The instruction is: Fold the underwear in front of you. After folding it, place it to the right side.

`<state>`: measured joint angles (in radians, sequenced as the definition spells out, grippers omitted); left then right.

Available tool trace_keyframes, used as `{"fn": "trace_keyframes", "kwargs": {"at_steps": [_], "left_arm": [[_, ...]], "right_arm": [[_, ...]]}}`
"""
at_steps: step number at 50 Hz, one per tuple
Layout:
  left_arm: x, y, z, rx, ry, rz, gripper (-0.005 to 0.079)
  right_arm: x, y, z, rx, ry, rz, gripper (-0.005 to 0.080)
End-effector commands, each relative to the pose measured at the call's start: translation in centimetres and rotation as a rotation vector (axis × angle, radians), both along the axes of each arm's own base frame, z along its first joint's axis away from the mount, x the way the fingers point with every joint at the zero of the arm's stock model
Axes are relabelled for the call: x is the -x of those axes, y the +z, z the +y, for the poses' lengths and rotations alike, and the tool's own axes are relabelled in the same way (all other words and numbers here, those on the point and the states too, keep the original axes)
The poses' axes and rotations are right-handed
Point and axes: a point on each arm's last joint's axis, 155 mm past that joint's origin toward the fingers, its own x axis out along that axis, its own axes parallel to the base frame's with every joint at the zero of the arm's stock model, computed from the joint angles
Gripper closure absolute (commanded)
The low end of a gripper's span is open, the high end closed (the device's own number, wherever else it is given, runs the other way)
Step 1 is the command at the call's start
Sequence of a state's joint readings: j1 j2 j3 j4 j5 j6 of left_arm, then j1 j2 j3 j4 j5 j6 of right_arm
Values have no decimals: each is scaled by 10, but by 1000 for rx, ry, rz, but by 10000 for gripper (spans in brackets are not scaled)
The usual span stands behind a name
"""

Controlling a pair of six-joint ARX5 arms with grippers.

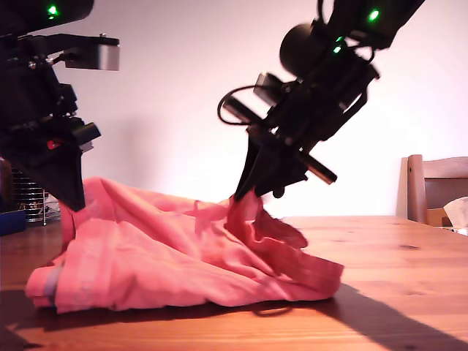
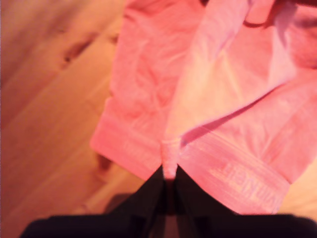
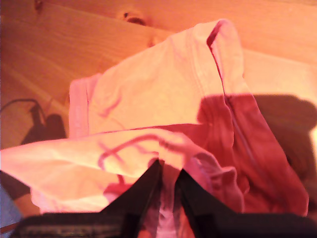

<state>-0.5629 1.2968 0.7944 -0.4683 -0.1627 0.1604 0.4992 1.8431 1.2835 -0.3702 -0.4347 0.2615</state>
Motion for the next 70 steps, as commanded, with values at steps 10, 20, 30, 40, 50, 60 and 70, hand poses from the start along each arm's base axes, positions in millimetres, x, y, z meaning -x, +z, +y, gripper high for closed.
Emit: {"fn": "trace_keyframes", "kwargs": {"at_steps": [10,20,30,40,50,60,70], "left_arm": [[-25,-20,10,-5,58,-2,762],[-43,-33,16,-13,75,-17,762],[-54,-54,21,-24,98,0,762],[-55,-74,23,-54,89,36,761],[-62,-71,25,-44,96,10,761],[-59,-74,29,-44,102,33,761],[-56,-77,32,-63,85,49,761]], "right_arm": [[-22,20,12,-43,0,-98,763],[-25,6,14,-30,-2,-90,763],[-34,-11,28,-38,9,-118,763],[-44,-33,40,-26,3,-153,762],[-63,-42,42,9,-8,-257,717],[-74,-33,44,29,32,-363,529],[-80,-19,44,38,42,-346,488]]}}
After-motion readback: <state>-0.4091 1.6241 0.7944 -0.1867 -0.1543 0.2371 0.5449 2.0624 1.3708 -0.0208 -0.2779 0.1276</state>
